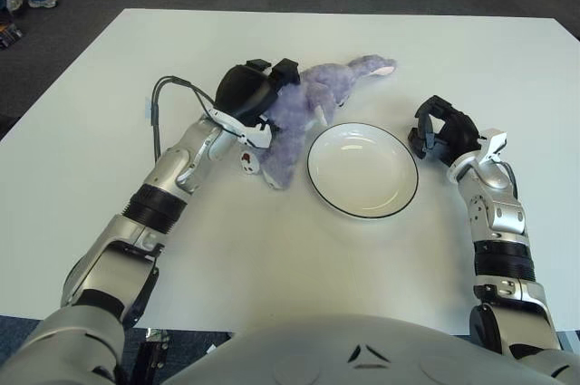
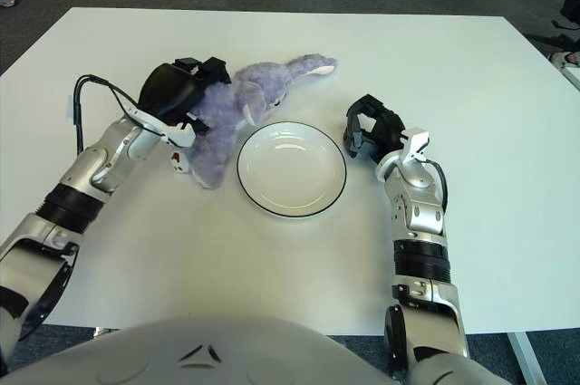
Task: Put the doll into the plate.
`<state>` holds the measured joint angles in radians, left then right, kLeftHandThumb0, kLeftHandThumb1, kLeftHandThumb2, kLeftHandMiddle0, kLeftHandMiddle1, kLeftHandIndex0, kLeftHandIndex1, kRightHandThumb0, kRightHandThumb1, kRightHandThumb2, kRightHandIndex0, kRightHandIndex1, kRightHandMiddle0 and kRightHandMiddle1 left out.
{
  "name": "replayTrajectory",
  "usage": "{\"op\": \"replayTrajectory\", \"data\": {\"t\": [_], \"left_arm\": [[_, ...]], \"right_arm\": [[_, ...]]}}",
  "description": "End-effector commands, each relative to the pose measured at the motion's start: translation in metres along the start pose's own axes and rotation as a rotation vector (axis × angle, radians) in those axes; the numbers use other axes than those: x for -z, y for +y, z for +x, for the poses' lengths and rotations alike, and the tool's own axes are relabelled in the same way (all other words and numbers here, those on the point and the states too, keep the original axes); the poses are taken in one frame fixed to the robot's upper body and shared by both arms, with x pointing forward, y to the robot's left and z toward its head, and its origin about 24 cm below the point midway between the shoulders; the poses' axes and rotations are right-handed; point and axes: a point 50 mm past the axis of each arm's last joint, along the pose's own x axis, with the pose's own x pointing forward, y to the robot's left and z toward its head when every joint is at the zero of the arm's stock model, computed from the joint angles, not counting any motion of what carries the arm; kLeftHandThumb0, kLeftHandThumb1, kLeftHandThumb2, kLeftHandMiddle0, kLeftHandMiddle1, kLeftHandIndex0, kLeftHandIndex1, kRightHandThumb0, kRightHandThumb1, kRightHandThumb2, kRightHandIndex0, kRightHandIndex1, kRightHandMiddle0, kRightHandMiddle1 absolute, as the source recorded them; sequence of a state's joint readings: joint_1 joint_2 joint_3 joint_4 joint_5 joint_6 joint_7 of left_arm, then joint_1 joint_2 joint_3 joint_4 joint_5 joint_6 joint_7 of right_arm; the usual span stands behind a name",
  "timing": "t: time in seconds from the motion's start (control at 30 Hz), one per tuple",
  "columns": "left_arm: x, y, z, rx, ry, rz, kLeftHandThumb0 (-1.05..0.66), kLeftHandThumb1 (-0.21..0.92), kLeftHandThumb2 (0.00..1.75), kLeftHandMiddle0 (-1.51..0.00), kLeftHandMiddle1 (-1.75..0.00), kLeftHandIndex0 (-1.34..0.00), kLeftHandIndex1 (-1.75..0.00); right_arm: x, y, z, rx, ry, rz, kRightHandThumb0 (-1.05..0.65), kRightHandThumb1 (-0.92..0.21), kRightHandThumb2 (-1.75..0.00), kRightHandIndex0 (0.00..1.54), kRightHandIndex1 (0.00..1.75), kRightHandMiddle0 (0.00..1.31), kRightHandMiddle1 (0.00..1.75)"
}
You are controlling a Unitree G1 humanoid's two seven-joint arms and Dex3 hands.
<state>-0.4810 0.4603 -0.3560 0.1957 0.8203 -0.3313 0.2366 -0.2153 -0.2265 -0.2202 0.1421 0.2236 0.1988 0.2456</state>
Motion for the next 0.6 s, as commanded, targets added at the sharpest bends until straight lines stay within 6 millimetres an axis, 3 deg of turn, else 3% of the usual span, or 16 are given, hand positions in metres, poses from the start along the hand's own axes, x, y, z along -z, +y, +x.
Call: {"op": "replayTrajectory", "data": {"t": [0.0,0.57], "left_arm": [[-0.001,0.01,0.0,-0.073,-0.005,-0.028,0.0,-0.01,1.59,-0.88,-1.47,-0.72,-1.75],[-0.005,0.022,-0.003,-0.124,-0.025,-0.079,0.0,-0.03,1.64,-0.88,-1.54,-0.71,-1.75]], "right_arm": [[0.008,-0.004,-0.002,0.007,0.041,0.013,-0.44,-0.46,-1.15,1.27,1.75,0.51,1.75],[0.008,-0.004,-0.002,0.013,0.048,0.003,-0.44,-0.47,-1.13,1.27,1.75,0.5,1.75]]}}
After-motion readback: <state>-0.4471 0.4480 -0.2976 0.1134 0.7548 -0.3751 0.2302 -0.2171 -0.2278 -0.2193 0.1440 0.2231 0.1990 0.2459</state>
